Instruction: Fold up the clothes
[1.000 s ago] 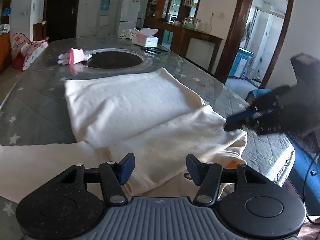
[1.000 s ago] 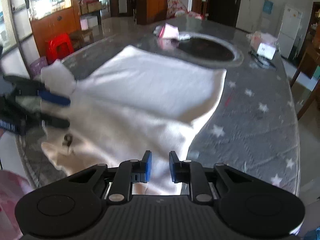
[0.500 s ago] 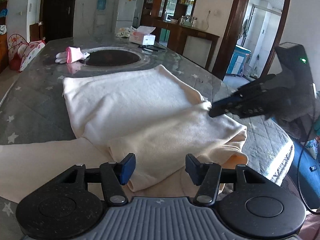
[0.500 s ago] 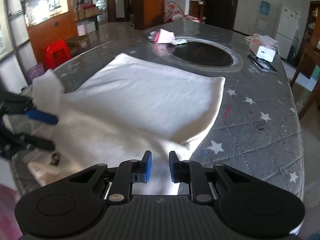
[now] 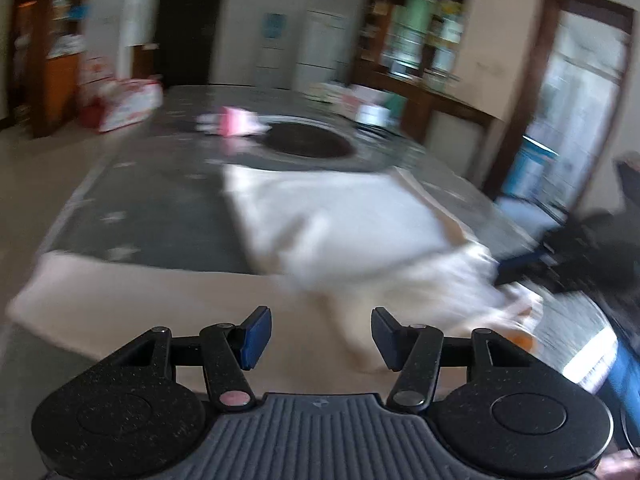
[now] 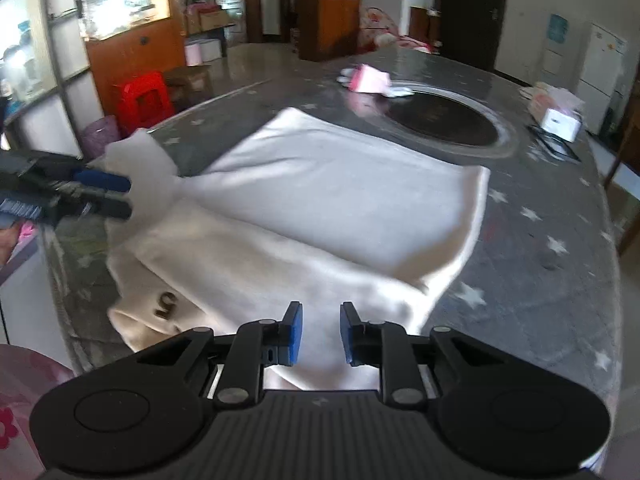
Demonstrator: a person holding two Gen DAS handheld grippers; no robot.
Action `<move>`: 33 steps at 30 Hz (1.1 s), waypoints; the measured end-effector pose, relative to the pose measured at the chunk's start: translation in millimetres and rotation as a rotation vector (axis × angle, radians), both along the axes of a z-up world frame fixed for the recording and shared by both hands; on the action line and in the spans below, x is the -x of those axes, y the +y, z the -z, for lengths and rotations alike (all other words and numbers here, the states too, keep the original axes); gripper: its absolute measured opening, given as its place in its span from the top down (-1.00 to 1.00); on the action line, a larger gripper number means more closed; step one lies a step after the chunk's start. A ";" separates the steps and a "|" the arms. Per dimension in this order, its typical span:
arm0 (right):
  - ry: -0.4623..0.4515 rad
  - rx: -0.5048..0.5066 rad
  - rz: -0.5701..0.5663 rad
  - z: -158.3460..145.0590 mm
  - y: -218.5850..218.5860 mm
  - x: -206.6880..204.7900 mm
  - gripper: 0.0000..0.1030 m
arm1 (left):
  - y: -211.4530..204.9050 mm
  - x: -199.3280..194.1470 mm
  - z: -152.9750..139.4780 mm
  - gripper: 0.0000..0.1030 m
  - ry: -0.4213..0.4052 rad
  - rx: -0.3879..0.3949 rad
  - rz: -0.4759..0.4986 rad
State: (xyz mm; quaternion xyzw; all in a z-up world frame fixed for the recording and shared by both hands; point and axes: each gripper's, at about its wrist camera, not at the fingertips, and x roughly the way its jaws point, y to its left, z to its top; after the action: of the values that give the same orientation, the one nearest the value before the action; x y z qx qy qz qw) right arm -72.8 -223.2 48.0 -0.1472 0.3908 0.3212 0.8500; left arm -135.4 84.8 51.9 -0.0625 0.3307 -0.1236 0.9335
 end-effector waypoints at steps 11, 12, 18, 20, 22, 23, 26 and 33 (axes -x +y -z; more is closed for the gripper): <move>0.028 0.019 -0.019 12.9 16.3 0.9 0.49 | 103.7 -12.7 10.9 -0.12 0.010 -0.043 -0.503; 0.027 0.021 -0.019 12.6 16.6 1.0 0.49 | 109.4 -14.6 12.8 -0.12 0.014 -0.037 -0.519; 0.027 0.017 -0.028 11.5 20.9 2.8 0.48 | 121.2 -25.5 21.6 -0.11 0.040 -0.006 -0.569; 0.023 0.017 -0.034 9.8 22.0 4.1 0.47 | 124.3 -26.1 23.7 -0.03 0.046 0.008 -0.585; 0.018 0.014 -0.035 7.9 22.8 4.7 0.47 | 125.8 -25.7 25.7 0.10 0.045 0.010 -0.599; 0.015 0.014 -0.034 7.0 22.9 4.9 0.47 | 126.4 -25.9 26.7 0.26 0.043 0.009 -0.603; 0.009 0.009 -0.031 5.4 22.5 5.9 0.46 | 130.1 -25.7 27.9 0.73 0.036 0.019 -0.611; -0.006 -0.013 -0.018 0.5 18.6 10.3 0.46 | 123.5 -18.5 7.4 0.89 -0.027 0.127 -0.540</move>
State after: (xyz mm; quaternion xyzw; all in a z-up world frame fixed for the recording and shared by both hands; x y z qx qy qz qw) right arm -83.2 -204.6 47.5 -0.1464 0.3847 0.3310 0.8491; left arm -116.9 208.3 44.5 -0.2053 0.2809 0.1084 0.9312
